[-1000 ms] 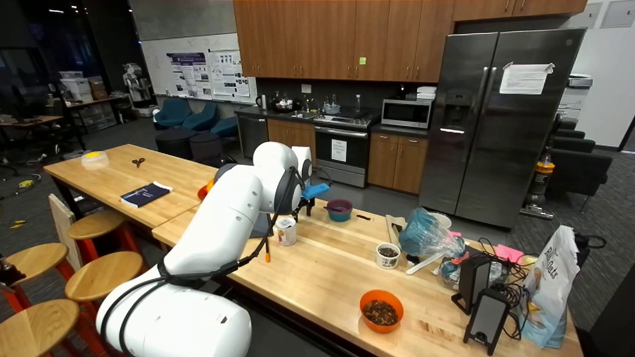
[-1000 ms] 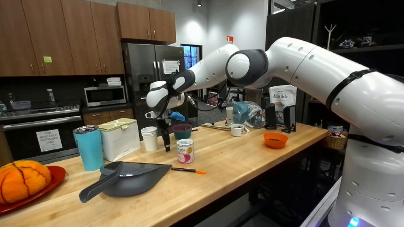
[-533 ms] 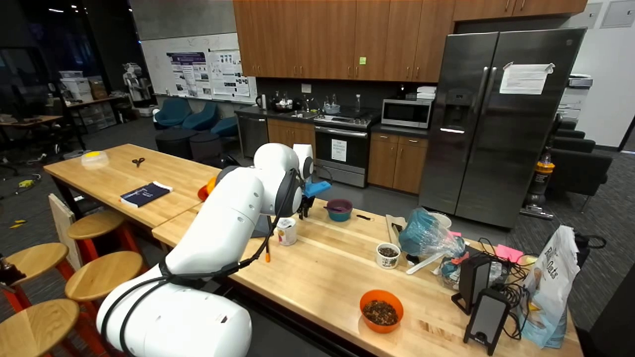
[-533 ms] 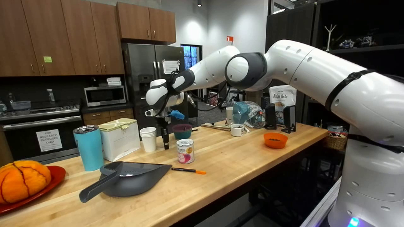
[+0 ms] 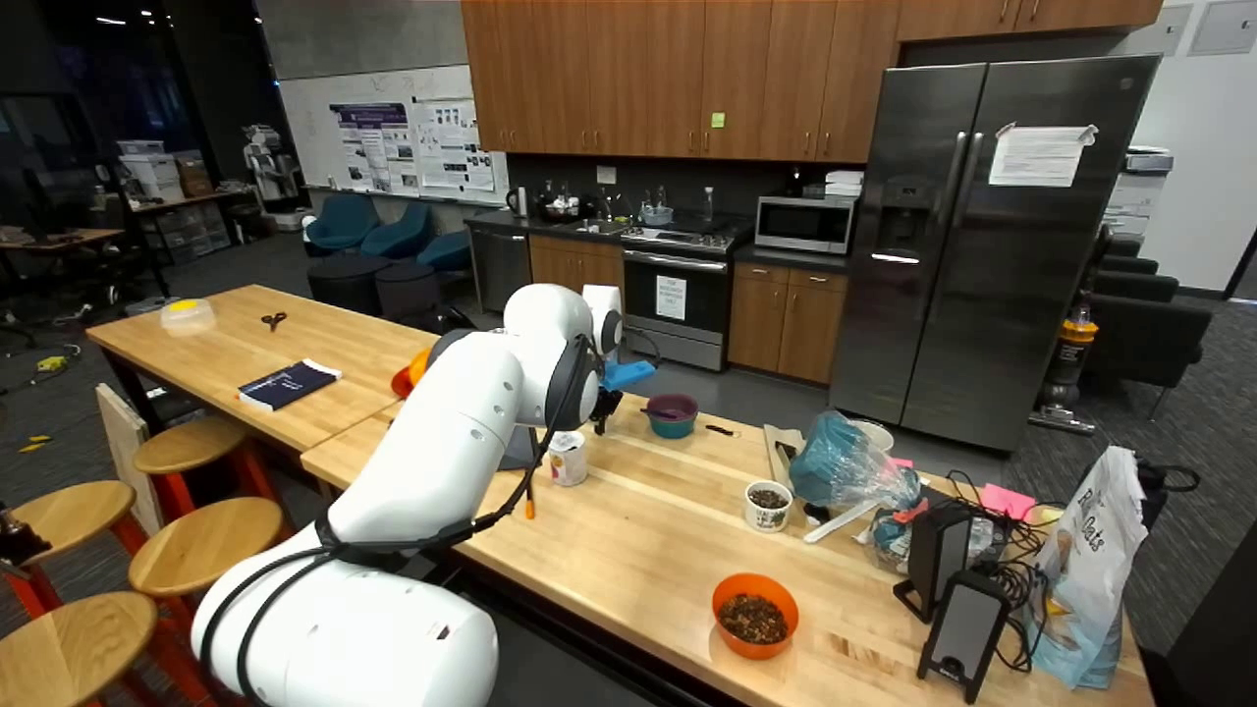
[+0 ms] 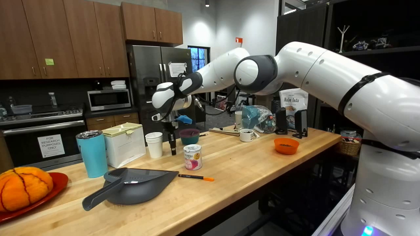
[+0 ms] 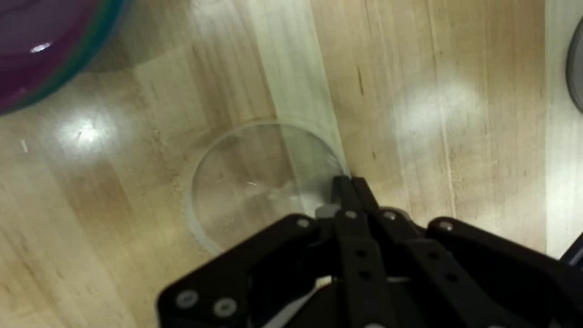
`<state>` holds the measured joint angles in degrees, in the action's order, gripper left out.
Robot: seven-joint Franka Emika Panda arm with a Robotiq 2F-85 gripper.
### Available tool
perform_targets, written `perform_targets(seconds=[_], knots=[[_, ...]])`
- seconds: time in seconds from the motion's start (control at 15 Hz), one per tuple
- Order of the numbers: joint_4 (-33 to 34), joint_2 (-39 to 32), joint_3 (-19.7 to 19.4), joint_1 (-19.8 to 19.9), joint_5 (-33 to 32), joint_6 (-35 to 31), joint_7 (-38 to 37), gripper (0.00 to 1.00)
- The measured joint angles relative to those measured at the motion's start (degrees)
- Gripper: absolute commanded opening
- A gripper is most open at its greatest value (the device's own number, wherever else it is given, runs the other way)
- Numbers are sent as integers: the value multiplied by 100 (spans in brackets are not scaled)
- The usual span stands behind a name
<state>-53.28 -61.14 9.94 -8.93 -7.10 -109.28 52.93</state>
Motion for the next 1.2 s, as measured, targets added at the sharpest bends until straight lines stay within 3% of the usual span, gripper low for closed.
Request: perform_targets(seconds=[0.67,1.2], knots=[[-882,949,21,-44,8,-138,-610,0],[-2485,2404,144,-81,9,-390,-1232,0]])
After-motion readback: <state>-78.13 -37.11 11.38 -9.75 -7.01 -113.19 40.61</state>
